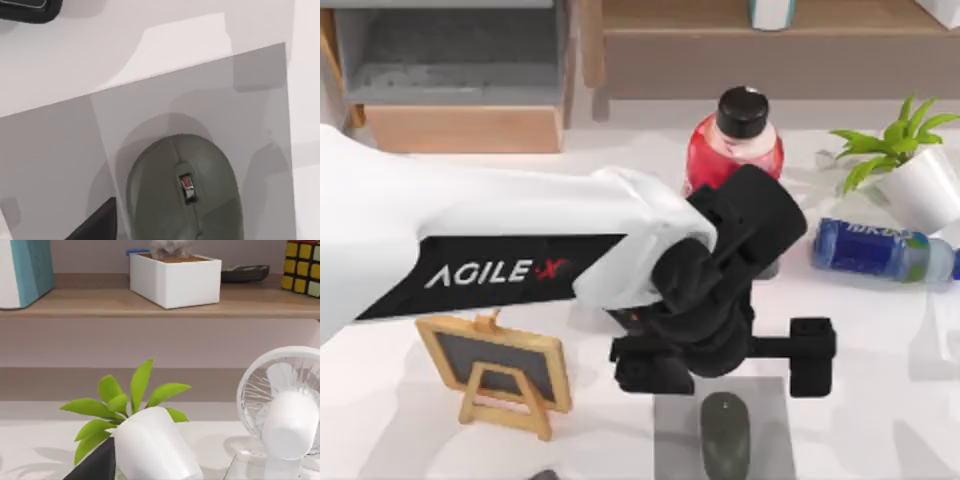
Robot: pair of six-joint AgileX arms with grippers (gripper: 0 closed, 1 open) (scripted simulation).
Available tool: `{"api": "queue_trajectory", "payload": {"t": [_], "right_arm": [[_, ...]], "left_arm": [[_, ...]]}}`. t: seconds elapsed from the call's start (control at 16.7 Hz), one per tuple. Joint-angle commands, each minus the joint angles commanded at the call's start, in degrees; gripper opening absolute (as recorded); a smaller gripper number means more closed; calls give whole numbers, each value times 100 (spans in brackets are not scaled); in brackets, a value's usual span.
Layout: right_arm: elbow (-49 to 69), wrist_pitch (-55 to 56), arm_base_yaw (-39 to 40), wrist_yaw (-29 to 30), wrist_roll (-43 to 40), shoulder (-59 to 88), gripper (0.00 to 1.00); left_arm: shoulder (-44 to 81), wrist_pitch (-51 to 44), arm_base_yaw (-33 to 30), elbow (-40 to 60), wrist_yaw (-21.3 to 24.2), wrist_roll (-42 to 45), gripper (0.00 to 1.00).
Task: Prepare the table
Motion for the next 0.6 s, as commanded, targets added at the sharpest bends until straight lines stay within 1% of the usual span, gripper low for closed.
{"api": "queue_trajectory", "payload": {"t": [0.18,0.3,0.42,0.6], "right_arm": [[0,0,0,0,0,0,100],[0,0,0,0,0,0,100],[0,0,0,0,0,0,100],[0,0,0,0,0,0,100]], "left_arm": [[-442,1223,705,-633,765,1185,100],[-620,2191,1306,-1103,1229,2138,100],[-703,3252,1997,-1618,1648,3228,100],[-684,4936,3222,-2474,2171,4974,100]]}}
